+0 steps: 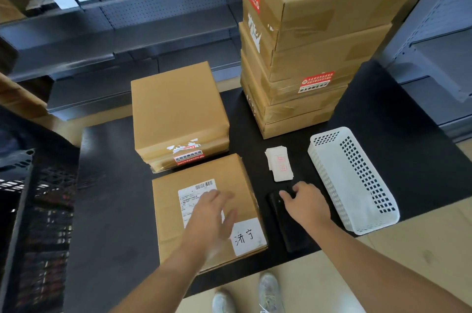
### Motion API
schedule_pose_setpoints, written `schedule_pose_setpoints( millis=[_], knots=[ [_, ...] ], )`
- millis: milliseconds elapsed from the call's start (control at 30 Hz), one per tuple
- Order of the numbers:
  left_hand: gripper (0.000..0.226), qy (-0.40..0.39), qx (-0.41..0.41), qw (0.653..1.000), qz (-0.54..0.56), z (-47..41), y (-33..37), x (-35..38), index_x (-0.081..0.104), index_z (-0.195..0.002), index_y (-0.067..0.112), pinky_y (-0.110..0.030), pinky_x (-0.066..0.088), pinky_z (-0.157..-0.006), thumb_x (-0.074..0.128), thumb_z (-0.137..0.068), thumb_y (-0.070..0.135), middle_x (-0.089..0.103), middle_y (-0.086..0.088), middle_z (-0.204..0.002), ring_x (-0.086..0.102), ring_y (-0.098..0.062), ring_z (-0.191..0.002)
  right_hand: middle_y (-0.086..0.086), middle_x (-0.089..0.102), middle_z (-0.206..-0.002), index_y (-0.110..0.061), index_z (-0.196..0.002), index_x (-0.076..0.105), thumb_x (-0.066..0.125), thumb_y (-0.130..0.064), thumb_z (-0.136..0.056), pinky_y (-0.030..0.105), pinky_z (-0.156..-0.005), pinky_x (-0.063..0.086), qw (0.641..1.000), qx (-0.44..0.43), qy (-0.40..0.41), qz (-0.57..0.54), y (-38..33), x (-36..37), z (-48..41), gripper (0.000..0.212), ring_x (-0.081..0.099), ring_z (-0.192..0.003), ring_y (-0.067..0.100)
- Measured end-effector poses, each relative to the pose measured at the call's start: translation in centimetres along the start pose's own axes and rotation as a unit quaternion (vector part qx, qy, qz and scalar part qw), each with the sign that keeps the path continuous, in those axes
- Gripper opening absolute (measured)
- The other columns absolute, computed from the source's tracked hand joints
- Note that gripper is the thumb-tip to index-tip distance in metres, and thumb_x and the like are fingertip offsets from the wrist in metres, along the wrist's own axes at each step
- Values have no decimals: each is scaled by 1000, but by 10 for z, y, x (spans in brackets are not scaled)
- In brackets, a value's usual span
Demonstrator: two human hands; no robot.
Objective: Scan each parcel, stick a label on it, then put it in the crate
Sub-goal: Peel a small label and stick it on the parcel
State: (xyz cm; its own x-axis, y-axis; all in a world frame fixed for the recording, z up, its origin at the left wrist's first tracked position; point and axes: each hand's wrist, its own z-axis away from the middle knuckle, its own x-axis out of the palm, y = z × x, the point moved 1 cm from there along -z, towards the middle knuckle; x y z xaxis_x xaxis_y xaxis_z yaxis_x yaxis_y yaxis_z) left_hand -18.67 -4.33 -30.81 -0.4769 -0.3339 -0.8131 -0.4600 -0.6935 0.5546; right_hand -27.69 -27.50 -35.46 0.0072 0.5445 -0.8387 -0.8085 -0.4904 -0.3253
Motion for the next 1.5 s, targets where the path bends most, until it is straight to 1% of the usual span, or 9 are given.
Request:
schedule_pose_setpoints(
  millis=[133, 267, 433, 533, 667, 933, 1167, 1367, 1500],
  knots=[
    [29, -27, 6, 999, 25, -99, 58, 22, 62, -128, 23, -13, 38, -75, 59, -100, 31, 58, 4, -115, 56, -8, -94, 1, 71, -102, -13, -113, 67, 68, -34, -97, 16, -64, 40, 989, 13, 43, -143, 9, -3, -28, 26, 60, -83, 9],
    [34, -63, 4, 998, -23, -172, 68, 60, 61, -132, 19, -31, 50, -94, 61, -99, 25, 58, -3, -128, 59, -19, -113, -8, 64, -88, -15, -108, 66, 72, -37, -94, 12, -61, 38, 978, 26, 53, -198, 14, 8, -55, 27, 58, -76, 5],
    [39, -87, 23, 994, -64, -211, 62, 91, 59, -136, 17, -40, 50, -99, 64, -97, 22, 56, -6, -130, 54, -24, -121, -6, 64, -89, -19, -103, 61, 76, -42, -89, 12, -59, 35, 972, 35, 25, -231, 17, 25, -75, 31, 58, -77, 6],
    [33, -100, 19, 992, -70, -222, 58, 99, 63, -128, 16, -41, 51, -94, 67, -95, 21, 55, -4, -120, 56, -25, -113, -6, 65, -88, -16, -103, 66, 79, -35, -89, 11, -61, 37, 968, 43, 22, -245, 21, 30, -81, 27, 61, -79, 8],
    [27, -98, -13, 994, -46, -231, 57, 99, 66, -116, 19, -32, 51, -83, 73, -90, 18, 50, 3, -112, 53, -16, -97, -2, 71, -97, -14, -108, 70, 82, -30, -86, 17, -70, 45, 960, 63, 9, -271, 25, 33, -86, 30, 65, -87, 11],
    [22, -96, -43, 994, 6, -235, 52, 98, 57, -81, 28, -30, 52, -75, 70, -92, 14, 59, 2, -104, 57, -14, -88, 0, 71, -104, -13, -112, 69, 74, -27, -93, 29, -86, 53, 961, 69, -3, -267, 23, 28, -91, 24, 66, -95, 15],
    [7, -121, -33, 992, 21, -233, 55, 94, 57, -96, 25, -29, 45, -76, 60, -100, 20, 52, 1, -112, 55, -16, -96, -6, 64, -96, -11, -115, 69, 64, -25, -100, 7, -62, 35, 972, 48, 27, -230, 23, 24, -90, 22, 58, -84, 8],
    [8, -128, -26, 991, 31, -225, 56, 77, 65, -106, 20, -24, 37, -74, 58, -101, 20, 52, -1, -112, 53, -14, -94, -13, 61, -88, -16, -127, 64, 66, -27, -98, 16, -71, 42, 963, 48, 53, -259, 21, 17, -79, 32, 59, -78, 3],
    [7, -124, -26, 991, 44, -211, 60, 55, 64, -98, 21, -27, 39, -77, 58, -101, 21, 58, -3, -110, 55, -16, -96, -7, 63, -91, -21, -124, 66, 66, -36, -96, 25, -76, 52, 964, 21, 55, -261, 14, 3, -66, 32, 62, -85, 9]
  ],
)
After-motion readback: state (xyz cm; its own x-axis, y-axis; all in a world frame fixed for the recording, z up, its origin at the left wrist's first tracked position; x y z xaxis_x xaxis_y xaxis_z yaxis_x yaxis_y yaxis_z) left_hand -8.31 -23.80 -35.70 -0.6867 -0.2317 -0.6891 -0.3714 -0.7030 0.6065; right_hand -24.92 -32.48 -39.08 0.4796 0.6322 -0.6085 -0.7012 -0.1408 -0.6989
